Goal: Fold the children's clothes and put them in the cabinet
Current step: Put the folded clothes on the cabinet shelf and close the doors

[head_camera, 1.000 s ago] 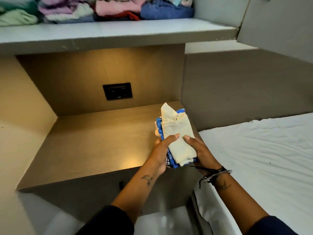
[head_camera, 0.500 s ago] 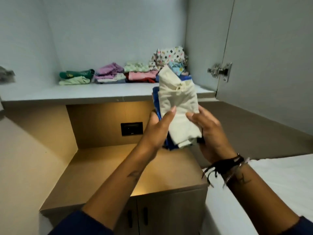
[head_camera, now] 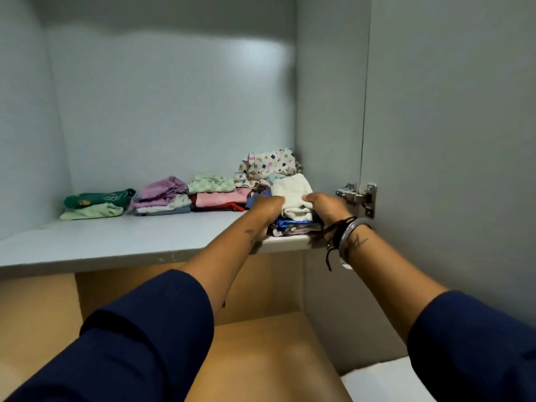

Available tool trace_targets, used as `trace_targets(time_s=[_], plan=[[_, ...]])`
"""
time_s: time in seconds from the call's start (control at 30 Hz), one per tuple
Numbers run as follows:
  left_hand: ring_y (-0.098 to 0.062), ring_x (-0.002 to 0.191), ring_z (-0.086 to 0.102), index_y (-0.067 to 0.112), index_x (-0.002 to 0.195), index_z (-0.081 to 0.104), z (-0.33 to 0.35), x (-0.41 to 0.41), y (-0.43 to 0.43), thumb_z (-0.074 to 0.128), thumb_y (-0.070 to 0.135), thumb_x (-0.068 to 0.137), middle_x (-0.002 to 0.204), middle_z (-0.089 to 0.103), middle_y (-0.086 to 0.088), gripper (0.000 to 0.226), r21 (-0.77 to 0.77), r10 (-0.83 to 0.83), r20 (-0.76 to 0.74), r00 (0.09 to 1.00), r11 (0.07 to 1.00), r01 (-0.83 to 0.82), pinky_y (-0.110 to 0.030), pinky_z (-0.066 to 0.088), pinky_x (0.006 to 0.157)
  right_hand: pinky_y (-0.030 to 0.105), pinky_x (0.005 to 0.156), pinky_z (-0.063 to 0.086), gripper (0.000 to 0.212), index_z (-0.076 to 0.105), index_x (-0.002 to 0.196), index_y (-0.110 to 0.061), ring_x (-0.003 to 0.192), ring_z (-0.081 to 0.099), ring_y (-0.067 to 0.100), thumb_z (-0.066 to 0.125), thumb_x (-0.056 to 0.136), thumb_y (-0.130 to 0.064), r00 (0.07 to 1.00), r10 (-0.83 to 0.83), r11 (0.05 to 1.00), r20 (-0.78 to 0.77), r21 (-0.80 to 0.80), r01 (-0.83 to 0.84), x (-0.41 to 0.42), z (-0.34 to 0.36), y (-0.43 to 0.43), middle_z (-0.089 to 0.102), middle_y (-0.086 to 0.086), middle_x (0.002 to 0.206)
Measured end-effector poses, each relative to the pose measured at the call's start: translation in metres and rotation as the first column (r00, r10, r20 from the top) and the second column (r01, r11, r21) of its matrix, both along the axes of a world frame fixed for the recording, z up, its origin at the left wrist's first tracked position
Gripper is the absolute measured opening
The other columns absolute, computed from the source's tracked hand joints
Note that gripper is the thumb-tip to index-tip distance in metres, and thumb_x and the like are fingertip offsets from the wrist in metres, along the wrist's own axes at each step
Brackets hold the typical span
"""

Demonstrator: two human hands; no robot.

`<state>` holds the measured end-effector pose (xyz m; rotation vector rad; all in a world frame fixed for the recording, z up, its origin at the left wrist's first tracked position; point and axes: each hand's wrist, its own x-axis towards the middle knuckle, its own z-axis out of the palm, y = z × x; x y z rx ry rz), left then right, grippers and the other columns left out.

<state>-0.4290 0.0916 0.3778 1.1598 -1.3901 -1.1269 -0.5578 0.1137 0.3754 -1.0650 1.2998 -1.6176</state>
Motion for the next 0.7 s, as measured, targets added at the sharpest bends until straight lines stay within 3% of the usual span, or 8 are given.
trace_targets(time_s=[0.13, 0.27, 0.4, 0.47, 0.5, 0.57, 0.63, 0.7], plan=[[-0.036, 0.102, 0.065, 0.000, 0.122, 0.055, -0.007, -0.004, -0.020, 0.052, 0.035, 0.091, 0.112, 0.065, -0.024, 0.047, -0.096, 0.045, 0.211, 0.976, 0.995, -0.025, -0.047, 0.055, 0.089, 0.030, 0.052, 0.035, 0.012, 0.054, 0.077, -0.007, 0.080, 0.053, 0.030, 0.055, 0.085, -0.014, 0.875, -0.181, 0.981, -0.450, -0.020, 0.193, -0.009, 0.000, -0.019, 0.057, 0.010, 0.084], [-0.038, 0.112, 0.057, 0.007, 0.100, 0.064, -0.005, 0.017, -0.023, 0.035, 0.049, 0.097, 0.121, 0.059, -0.028, 0.051, -0.322, 0.192, 0.621, 0.760, 0.946, 0.024, -0.039, 0.046, 0.088, 0.036, 0.075, 0.036, 0.036, 0.050, 0.120, -0.002, 0.109, 0.055, 0.042, 0.043, 0.097, -0.028, 0.666, -0.280, 0.953, -0.692, -0.113, 0.282, -0.004, -0.002, -0.014, 0.058, 0.023, 0.125], [-0.032, 0.139, 0.033, 0.019, 0.146, 0.034, -0.019, 0.058, -0.025, 0.021, 0.071, 0.090, 0.154, 0.034, -0.012, 0.078, -0.379, 0.346, 0.874, 0.341, 0.925, 0.034, -0.053, 0.026, 0.110, 0.046, 0.085, 0.042, 0.047, 0.042, 0.134, -0.002, 0.114, 0.051, 0.042, 0.036, 0.097, -0.030, 0.296, -0.630, 0.775, -0.718, -0.557, 0.299, 0.015, 0.000, 0.011, 0.056, 0.024, 0.127], [-0.032, 0.147, 0.015, 0.022, 0.153, 0.016, -0.028, 0.074, -0.026, 0.015, 0.081, 0.083, 0.162, 0.015, -0.011, 0.091, -0.301, 0.287, 0.918, 0.274, 0.954, 0.008, -0.055, 0.011, 0.116, 0.052, 0.105, 0.036, 0.052, 0.043, 0.138, -0.008, 0.130, 0.040, 0.040, 0.041, 0.092, -0.034, 0.117, -0.756, 0.654, -0.644, -0.747, 0.122, 0.028, 0.001, 0.023, 0.047, 0.021, 0.140], [-0.031, 0.148, 0.011, 0.024, 0.153, 0.012, -0.031, 0.080, -0.026, 0.012, 0.085, 0.078, 0.163, 0.010, -0.010, 0.097, -0.255, 0.246, 0.926, 0.286, 0.967, -0.009, -0.054, 0.008, 0.116, 0.054, 0.112, 0.029, 0.055, 0.043, 0.139, -0.013, 0.138, 0.032, 0.039, 0.043, 0.091, -0.038, 0.059, -0.747, 0.663, -0.662, -0.748, 0.008, 0.033, 0.002, 0.023, 0.040, 0.019, 0.148], [-0.031, 0.148, 0.013, 0.024, 0.153, 0.010, -0.033, 0.085, -0.025, 0.010, 0.089, 0.073, 0.163, 0.011, -0.008, 0.103, -0.204, 0.197, 0.926, 0.321, 0.979, -0.012, -0.054, 0.010, 0.116, 0.053, 0.116, 0.023, 0.061, 0.041, 0.143, -0.021, 0.143, 0.024, 0.037, 0.041, 0.092, -0.054, -0.047, -0.528, 0.846, -0.848, -0.522, -0.107, 0.039, 0.005, 0.014, 0.032, 0.012, 0.156], [-0.030, 0.148, 0.016, 0.024, 0.152, 0.014, -0.034, 0.085, -0.025, 0.011, 0.088, 0.074, 0.162, 0.015, -0.007, 0.101, -0.214, 0.203, 0.930, 0.307, 0.977, 0.003, -0.053, 0.012, 0.116, 0.049, 0.113, 0.028, 0.071, 0.037, 0.145, -0.024, 0.141, 0.027, 0.036, 0.034, 0.090, -0.068, -0.141, -0.188, 0.982, -0.972, -0.187, -0.017, 0.034, 0.004, -0.005, 0.033, 0.009, 0.156], [-0.029, 0.147, 0.019, 0.025, 0.151, 0.021, -0.034, 0.084, -0.023, 0.015, 0.091, 0.071, 0.162, 0.017, -0.006, 0.104, -0.181, 0.174, 0.940, 0.295, 0.984, -0.003, -0.052, 0.013, 0.116, 0.048, 0.112, 0.028, 0.074, 0.036, 0.145, -0.027, 0.140, 0.028, 0.036, 0.039, 0.086, -0.072, -0.194, -0.033, 0.998, -0.980, -0.045, 0.054, 0.021, -0.002, -0.022, 0.032, 0.009, 0.155]])
